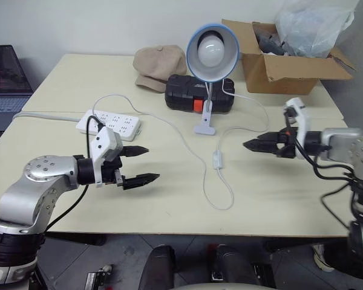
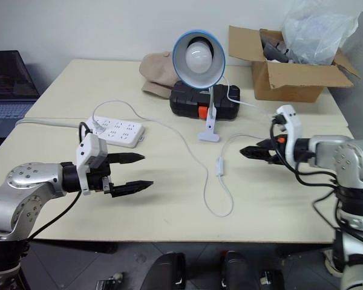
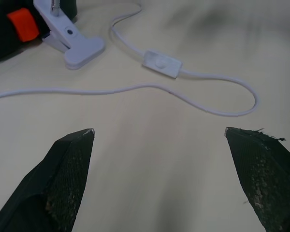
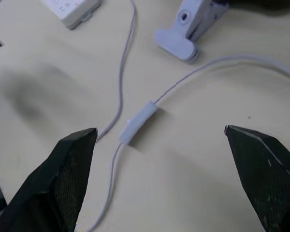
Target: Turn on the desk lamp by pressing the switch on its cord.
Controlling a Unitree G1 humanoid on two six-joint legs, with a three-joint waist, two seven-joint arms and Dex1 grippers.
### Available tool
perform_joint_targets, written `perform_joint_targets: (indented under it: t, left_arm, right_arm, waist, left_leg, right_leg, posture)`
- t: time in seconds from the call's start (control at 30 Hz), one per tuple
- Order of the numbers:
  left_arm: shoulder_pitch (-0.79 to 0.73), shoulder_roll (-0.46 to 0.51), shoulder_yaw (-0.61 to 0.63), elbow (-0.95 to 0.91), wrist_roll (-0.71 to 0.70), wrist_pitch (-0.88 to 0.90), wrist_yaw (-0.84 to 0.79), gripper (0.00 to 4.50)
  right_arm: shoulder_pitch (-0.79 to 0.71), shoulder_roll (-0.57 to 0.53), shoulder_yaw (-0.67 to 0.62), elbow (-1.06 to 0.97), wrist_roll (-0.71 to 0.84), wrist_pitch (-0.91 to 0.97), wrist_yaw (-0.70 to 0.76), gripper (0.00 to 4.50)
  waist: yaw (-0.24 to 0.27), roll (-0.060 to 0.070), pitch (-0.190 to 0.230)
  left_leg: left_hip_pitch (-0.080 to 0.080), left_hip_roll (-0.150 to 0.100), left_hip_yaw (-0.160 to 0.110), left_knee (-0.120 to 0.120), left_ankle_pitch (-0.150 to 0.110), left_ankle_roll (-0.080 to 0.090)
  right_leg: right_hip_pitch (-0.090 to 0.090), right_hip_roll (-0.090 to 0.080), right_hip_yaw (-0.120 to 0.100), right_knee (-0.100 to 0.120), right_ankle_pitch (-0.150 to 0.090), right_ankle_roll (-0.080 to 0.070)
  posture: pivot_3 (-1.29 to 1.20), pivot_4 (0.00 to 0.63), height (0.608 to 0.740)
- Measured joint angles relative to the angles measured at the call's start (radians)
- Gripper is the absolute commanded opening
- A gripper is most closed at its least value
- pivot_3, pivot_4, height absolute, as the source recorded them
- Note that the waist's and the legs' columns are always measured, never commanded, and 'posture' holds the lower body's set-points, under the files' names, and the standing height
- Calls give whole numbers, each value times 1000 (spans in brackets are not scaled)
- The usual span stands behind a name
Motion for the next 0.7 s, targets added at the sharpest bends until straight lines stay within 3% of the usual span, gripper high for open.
perform_joint_targets:
  t: [0.13, 0.33, 0.7]
  left_arm:
    - [-5, -1, -28, -27, -3, 0, -9, 4500]
    - [-6, -11, -72, -32, 23, -11, -4, 4500]
    - [-5, -35, -86, -36, 41, -22, 4, 4500]
  right_arm:
    - [-75, 161, -9, 104, -27, 143, -120, 4422]
    - [-144, 278, -4, 253, -100, 123, -211, 4422]
    - [-227, 348, 32, 464, -158, 65, -228, 4422]
  waist:
    - [0, 0, 0]
    - [-1, 0, 0]
    - [-4, 0, 0]
  left_leg:
    - [-3, 0, 3, 0, 0, 0]
    - [-10, 0, 8, 1, 0, 0]
    - [-11, 1, 9, 1, 0, 1]
  right_leg:
    - [-5, 0, 4, 1, 0, 0]
    - [-14, 2, 9, 2, 2, 3]
    - [-15, 3, 9, 2, 3, 4]
  posture:
    - [0, 150, 740]
    - [0, 150, 740]
    - [0, 150, 740]
